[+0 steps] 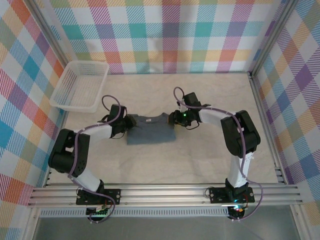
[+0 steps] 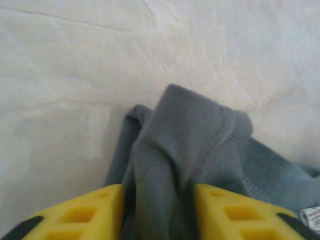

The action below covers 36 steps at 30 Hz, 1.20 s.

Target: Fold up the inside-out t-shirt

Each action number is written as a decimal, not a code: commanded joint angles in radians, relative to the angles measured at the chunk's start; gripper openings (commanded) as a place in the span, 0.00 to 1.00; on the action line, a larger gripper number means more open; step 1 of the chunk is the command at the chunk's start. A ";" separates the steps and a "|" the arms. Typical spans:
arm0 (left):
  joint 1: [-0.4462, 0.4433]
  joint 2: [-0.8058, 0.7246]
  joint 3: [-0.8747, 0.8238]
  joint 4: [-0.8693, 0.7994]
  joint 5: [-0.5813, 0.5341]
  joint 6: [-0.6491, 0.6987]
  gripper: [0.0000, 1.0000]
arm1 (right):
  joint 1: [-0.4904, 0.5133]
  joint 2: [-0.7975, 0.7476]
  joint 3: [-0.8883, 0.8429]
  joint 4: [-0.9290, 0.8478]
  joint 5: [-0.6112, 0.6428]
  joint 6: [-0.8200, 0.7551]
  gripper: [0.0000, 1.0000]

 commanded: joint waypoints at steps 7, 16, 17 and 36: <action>-0.048 -0.345 0.019 -0.275 -0.036 0.011 0.53 | 0.114 -0.252 -0.026 -0.076 0.186 0.010 0.42; -0.056 -0.307 -0.096 -0.318 -0.135 -0.127 0.55 | 0.181 0.006 0.003 -0.103 0.158 0.020 0.41; -0.044 -0.294 -0.089 -0.331 -0.126 -0.127 0.56 | 0.181 -0.016 0.010 -0.104 0.140 0.011 0.42; -0.368 0.387 0.320 0.082 0.217 -0.362 0.39 | -0.185 -0.569 -0.244 -0.370 0.254 0.459 0.57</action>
